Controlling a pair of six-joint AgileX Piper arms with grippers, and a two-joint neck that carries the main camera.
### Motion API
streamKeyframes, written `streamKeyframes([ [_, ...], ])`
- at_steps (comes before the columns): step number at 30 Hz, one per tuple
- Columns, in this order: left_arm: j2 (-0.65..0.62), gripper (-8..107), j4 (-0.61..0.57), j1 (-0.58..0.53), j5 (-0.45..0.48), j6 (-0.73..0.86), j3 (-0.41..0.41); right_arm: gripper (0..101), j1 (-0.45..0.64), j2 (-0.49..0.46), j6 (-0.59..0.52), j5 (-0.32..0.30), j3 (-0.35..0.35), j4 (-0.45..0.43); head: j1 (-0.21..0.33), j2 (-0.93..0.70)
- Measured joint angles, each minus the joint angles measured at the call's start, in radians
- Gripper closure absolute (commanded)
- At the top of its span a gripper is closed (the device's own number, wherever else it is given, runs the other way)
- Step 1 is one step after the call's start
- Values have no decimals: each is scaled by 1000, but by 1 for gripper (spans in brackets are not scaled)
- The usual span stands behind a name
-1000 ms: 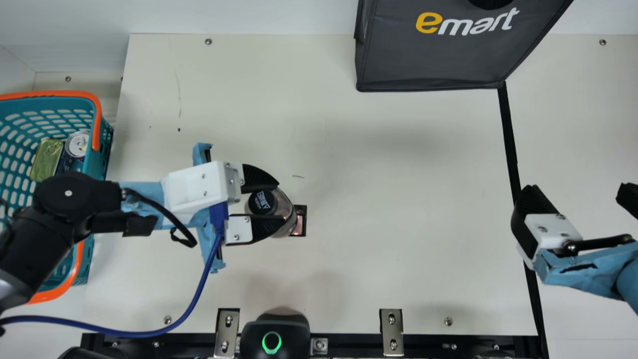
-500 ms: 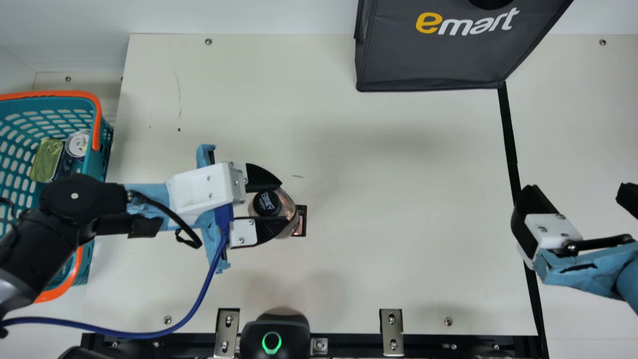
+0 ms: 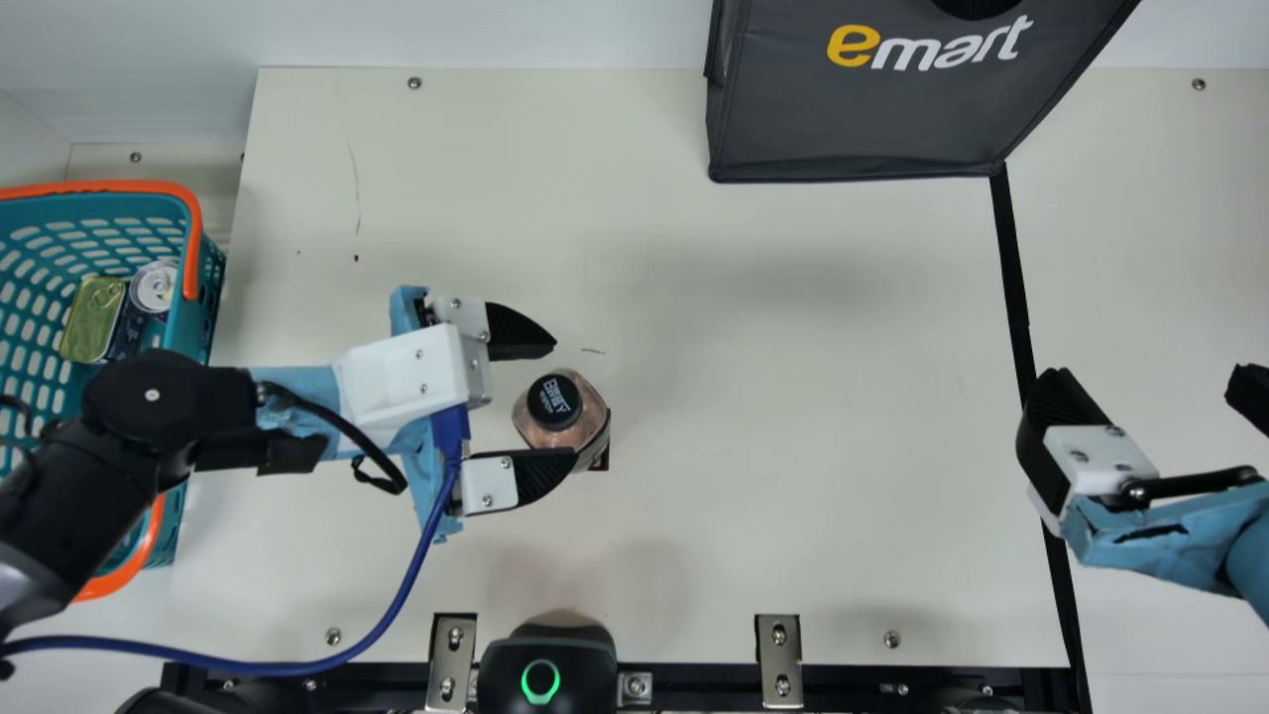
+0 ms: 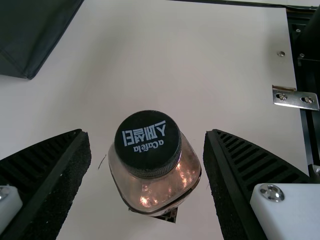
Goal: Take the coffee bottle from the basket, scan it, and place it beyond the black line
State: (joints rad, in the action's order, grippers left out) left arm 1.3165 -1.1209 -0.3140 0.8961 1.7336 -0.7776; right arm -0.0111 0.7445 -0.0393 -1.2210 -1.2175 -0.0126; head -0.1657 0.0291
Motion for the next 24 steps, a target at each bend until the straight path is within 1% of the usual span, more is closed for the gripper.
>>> streamKeyframes([
  [8,-53,9,39,6,-11,-101,-20,10,0,0,0,0,0,0,0,0],
  [18,-124,9,82,18,-8,-277,-52,10,0,0,0,0,0,0,0,0],
  [24,-166,9,119,27,-42,-372,-54,10,0,0,0,0,0,0,0,0],
])
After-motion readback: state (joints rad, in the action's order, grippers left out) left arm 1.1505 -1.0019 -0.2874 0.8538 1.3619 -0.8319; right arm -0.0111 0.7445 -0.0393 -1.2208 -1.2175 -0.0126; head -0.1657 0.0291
